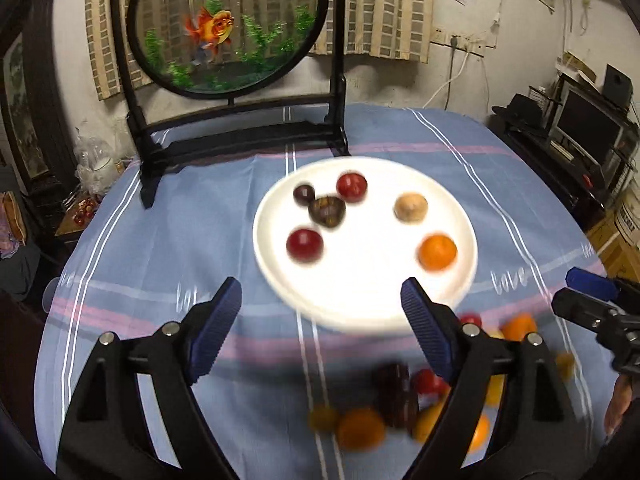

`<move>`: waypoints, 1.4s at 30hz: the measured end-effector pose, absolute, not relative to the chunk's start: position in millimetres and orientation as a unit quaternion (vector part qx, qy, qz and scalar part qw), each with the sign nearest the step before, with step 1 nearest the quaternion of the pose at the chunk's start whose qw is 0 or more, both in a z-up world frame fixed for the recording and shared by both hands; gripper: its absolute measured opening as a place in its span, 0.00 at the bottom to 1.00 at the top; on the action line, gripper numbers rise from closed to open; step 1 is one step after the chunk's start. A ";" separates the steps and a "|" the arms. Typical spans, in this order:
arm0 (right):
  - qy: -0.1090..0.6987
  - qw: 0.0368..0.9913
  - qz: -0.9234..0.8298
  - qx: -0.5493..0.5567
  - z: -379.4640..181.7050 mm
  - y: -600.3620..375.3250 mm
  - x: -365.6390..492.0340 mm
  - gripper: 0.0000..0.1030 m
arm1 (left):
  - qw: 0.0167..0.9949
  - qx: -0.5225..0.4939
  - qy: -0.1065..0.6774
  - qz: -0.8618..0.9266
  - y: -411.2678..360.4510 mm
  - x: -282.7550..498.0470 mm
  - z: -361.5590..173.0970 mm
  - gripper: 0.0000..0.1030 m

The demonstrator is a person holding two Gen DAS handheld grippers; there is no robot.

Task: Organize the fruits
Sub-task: 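Move the right tool to the pale apple and grasp it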

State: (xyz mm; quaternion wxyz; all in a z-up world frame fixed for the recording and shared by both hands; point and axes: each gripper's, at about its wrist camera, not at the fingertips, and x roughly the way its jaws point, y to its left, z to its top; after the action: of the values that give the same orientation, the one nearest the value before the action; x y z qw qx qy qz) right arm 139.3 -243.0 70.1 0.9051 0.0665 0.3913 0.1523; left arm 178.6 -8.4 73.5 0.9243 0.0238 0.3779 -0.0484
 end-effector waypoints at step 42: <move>0.443 0.894 0.045 -0.054 -13.8 -231.7 94.4 0.54 | 0.907 0.022 0.415 -0.066 2.2 102.2 -17.6 0.89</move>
State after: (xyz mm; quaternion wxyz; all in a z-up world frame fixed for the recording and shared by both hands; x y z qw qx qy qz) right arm 94.4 -231.7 -13.8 0.8940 -0.0538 0.4426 0.0447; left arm 102.2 2.2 -17.6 0.9072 0.0221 0.4150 -0.0659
